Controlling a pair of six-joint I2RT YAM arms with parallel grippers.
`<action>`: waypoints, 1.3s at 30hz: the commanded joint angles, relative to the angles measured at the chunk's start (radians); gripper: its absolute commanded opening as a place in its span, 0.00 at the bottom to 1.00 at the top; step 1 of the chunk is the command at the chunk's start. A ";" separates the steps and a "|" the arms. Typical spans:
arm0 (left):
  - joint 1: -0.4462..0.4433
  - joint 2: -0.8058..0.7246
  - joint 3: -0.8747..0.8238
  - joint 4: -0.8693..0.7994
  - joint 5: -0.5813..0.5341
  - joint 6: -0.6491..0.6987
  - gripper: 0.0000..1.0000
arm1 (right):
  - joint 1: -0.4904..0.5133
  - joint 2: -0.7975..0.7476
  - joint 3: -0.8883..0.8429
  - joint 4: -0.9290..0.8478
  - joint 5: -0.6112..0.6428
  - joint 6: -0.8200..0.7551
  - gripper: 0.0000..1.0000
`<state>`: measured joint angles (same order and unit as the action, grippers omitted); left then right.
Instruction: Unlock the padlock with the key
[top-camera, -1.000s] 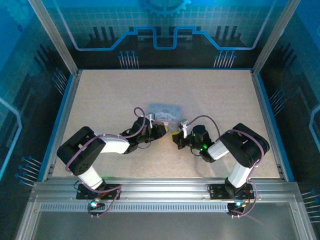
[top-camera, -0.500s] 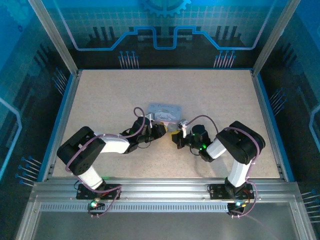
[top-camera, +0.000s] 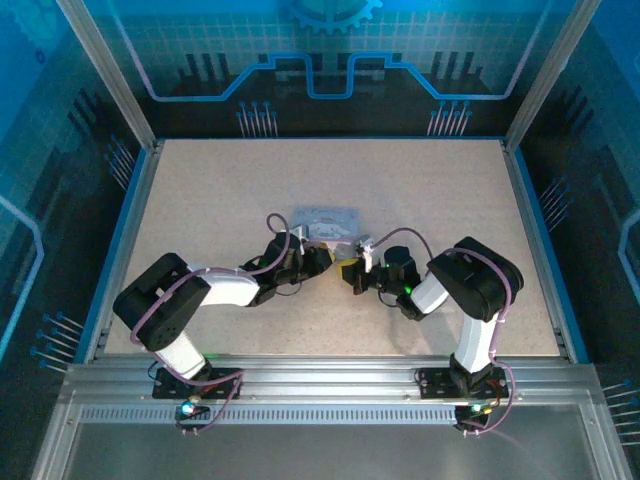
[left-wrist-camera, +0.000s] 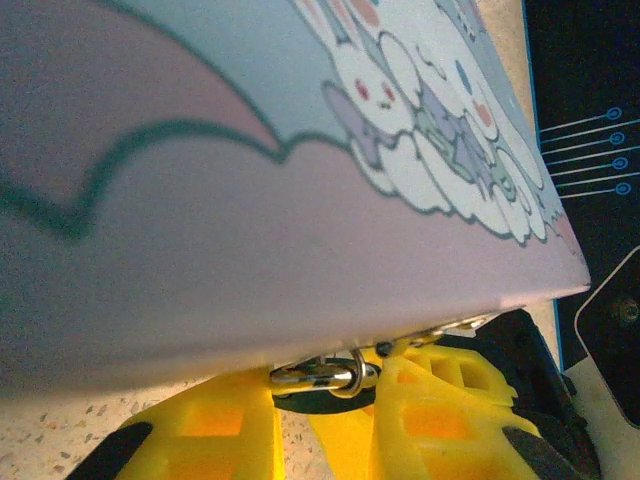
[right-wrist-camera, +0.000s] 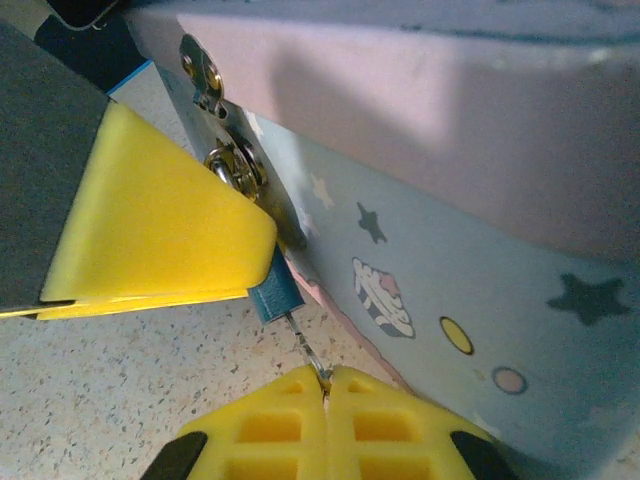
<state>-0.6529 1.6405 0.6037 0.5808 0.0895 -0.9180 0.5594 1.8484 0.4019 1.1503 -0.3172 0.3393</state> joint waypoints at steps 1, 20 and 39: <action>-0.027 -0.037 0.030 0.041 0.056 0.001 0.12 | -0.021 0.008 0.054 0.035 -0.023 -0.011 0.00; -0.041 0.050 0.047 0.059 0.033 0.015 0.12 | -0.008 0.033 0.098 0.032 -0.005 0.053 0.00; -0.029 0.110 -0.004 0.141 -0.004 -0.020 0.36 | 0.033 0.045 0.009 0.036 0.060 0.146 0.00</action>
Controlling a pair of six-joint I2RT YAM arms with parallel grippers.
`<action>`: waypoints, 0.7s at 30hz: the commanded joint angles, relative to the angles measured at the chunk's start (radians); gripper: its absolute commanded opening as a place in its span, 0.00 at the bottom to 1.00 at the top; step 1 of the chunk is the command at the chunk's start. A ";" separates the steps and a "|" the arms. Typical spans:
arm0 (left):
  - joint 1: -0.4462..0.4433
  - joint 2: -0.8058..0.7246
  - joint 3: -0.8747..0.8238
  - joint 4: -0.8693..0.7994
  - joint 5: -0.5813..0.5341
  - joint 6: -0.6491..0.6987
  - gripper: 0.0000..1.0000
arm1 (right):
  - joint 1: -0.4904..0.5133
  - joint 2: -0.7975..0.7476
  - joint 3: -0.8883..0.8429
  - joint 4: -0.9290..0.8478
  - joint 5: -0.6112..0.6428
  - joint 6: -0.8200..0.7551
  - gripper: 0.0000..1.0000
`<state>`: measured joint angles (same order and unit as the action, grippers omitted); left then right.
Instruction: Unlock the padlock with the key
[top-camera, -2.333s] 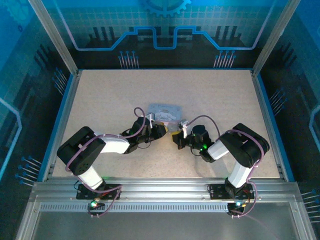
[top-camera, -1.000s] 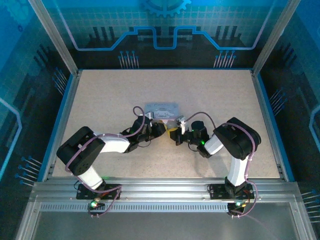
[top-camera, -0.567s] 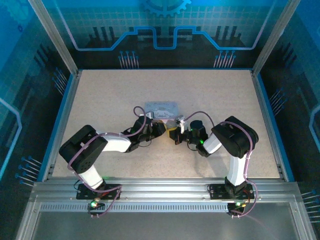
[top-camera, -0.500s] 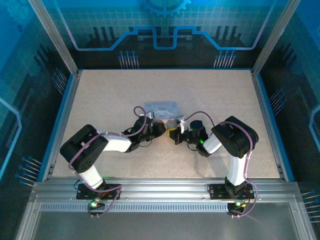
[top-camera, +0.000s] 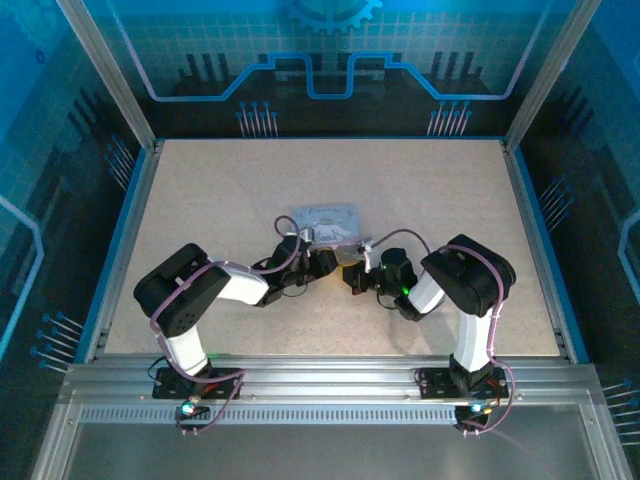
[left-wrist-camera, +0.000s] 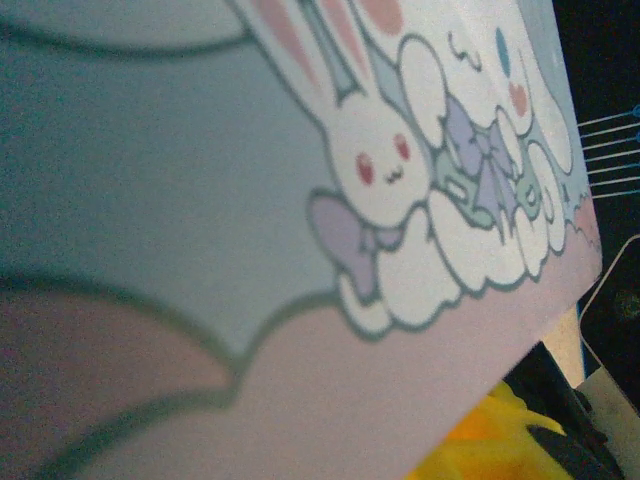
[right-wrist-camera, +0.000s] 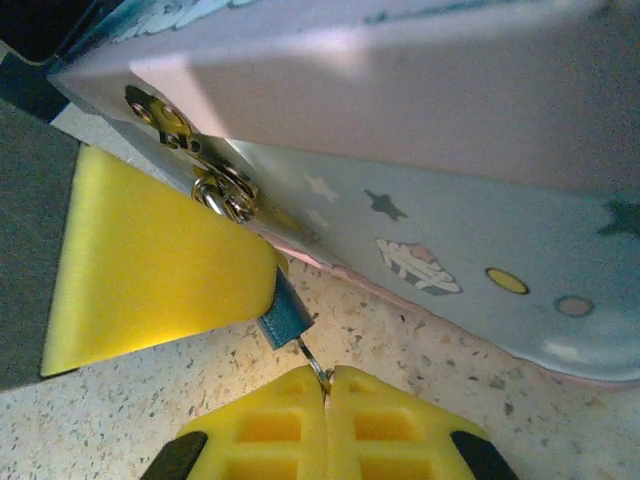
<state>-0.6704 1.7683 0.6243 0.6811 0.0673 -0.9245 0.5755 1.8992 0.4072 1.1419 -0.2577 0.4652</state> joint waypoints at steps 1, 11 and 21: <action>-0.011 -0.033 -0.035 0.034 0.012 -0.013 0.39 | 0.017 -0.011 0.005 0.030 -0.003 0.021 0.00; 0.027 -0.187 -0.172 0.061 -0.024 -0.044 0.60 | 0.021 -0.030 0.008 -0.013 -0.032 0.077 0.00; 0.034 -0.159 -0.218 0.257 -0.016 -0.167 0.56 | 0.052 -0.099 0.009 -0.074 -0.017 0.250 0.00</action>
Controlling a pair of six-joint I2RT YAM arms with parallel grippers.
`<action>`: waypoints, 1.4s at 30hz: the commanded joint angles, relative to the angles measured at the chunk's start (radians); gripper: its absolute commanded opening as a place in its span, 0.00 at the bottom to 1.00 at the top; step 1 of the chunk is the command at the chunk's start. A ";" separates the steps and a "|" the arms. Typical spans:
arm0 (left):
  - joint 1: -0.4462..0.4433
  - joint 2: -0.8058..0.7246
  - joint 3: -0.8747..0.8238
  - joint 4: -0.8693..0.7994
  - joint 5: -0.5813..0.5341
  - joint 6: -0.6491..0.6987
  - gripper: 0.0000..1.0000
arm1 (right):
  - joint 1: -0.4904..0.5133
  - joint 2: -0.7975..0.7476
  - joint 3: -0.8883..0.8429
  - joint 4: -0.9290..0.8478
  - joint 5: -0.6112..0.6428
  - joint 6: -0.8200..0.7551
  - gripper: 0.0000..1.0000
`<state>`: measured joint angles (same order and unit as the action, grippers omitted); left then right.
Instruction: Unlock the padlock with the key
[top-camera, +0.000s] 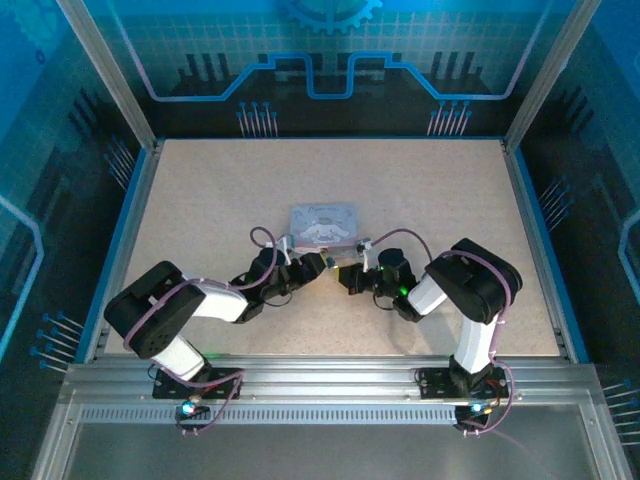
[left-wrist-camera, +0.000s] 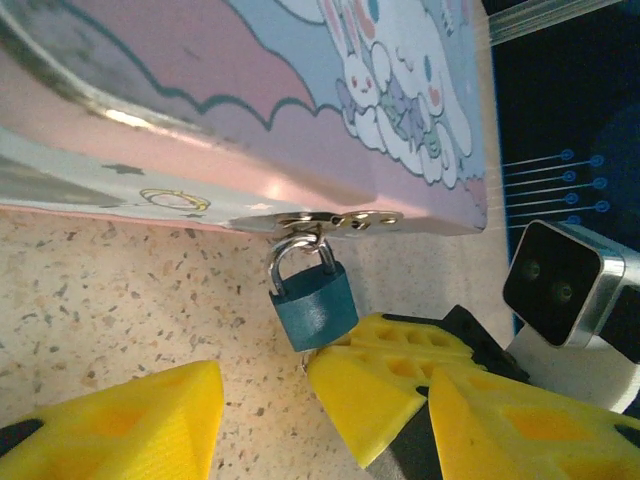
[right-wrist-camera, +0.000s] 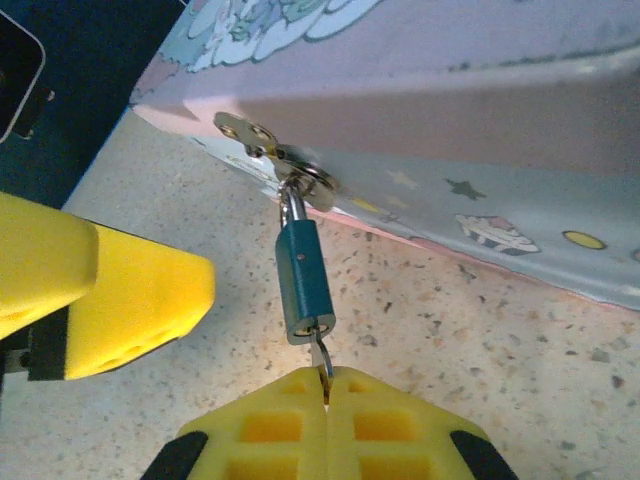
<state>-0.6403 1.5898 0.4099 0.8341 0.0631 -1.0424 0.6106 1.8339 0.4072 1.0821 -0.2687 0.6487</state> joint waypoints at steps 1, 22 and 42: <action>0.004 0.031 -0.002 0.114 -0.010 -0.056 0.55 | 0.018 -0.037 0.015 -0.028 -0.011 0.078 0.00; -0.009 0.284 0.006 0.375 -0.028 -0.189 0.44 | 0.051 -0.073 0.051 -0.096 -0.024 0.189 0.00; -0.010 0.294 0.006 0.430 -0.026 -0.190 0.13 | 0.057 -0.085 0.056 -0.094 -0.043 0.233 0.04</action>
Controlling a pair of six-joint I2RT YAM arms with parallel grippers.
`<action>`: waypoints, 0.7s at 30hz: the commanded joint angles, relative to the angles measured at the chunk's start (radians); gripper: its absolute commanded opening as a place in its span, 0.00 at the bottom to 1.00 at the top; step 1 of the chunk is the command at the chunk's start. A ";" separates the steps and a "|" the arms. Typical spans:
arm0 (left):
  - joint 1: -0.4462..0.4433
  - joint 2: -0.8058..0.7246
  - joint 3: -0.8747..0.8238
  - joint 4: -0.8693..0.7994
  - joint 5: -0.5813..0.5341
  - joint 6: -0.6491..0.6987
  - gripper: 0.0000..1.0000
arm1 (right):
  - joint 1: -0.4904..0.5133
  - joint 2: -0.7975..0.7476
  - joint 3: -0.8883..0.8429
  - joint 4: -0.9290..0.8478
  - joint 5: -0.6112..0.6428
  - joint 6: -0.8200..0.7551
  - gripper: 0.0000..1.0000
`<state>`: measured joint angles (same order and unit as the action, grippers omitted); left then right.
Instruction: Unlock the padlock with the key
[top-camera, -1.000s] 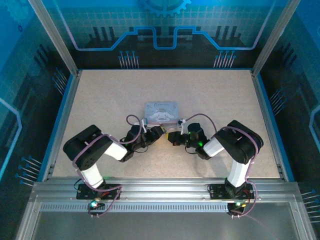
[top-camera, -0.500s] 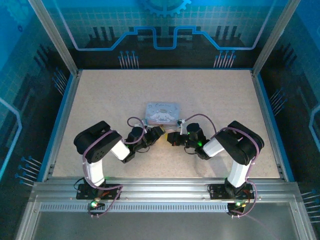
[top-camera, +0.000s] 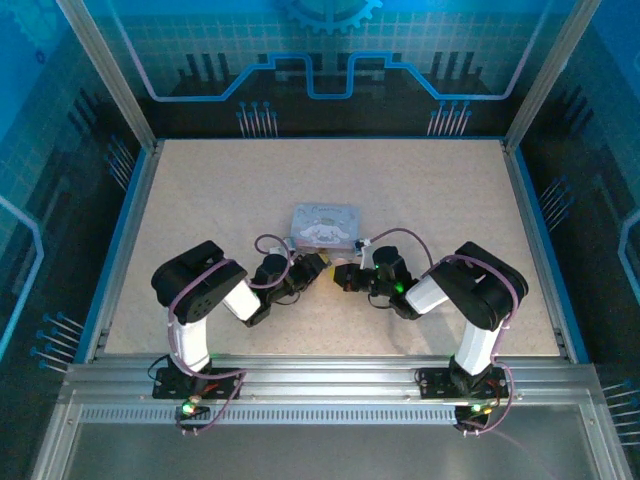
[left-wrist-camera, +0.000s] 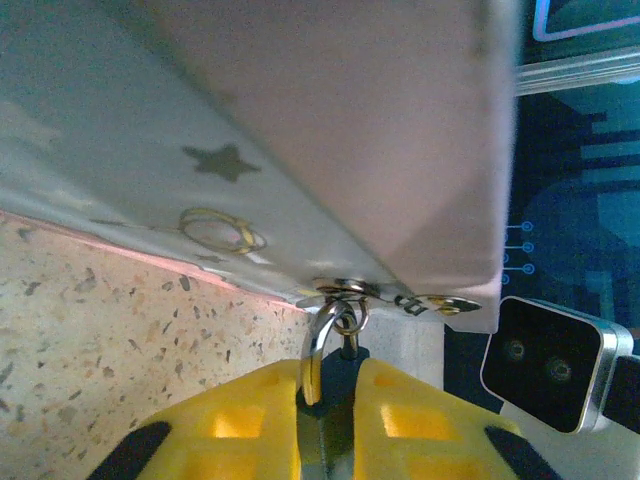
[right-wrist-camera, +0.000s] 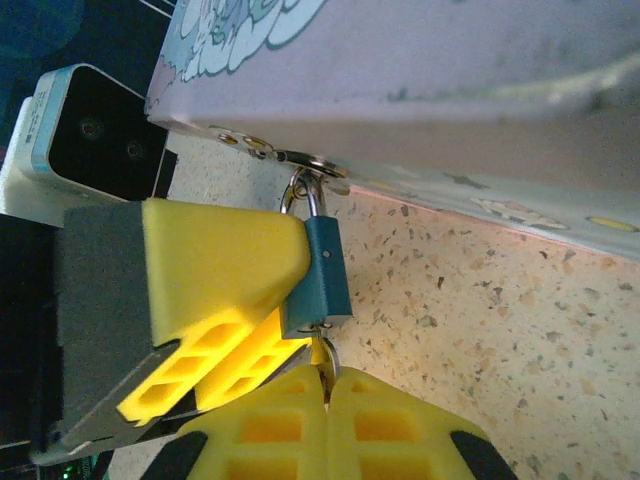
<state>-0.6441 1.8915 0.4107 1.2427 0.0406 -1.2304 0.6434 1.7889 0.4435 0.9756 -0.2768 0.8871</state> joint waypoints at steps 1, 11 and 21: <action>-0.006 -0.011 0.004 0.020 -0.003 -0.002 0.11 | 0.023 -0.051 0.018 -0.002 -0.033 -0.015 0.05; -0.004 -0.105 -0.010 -0.072 -0.029 0.012 0.09 | -0.004 -0.337 -0.037 -0.373 0.035 -0.278 0.42; -0.004 -0.117 -0.015 -0.065 -0.039 -0.049 0.06 | 0.089 -0.713 -0.016 -0.658 0.242 -0.928 0.54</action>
<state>-0.6472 1.8050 0.4084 1.1553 0.0219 -1.2549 0.6857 1.1446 0.4206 0.4263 -0.1413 0.2443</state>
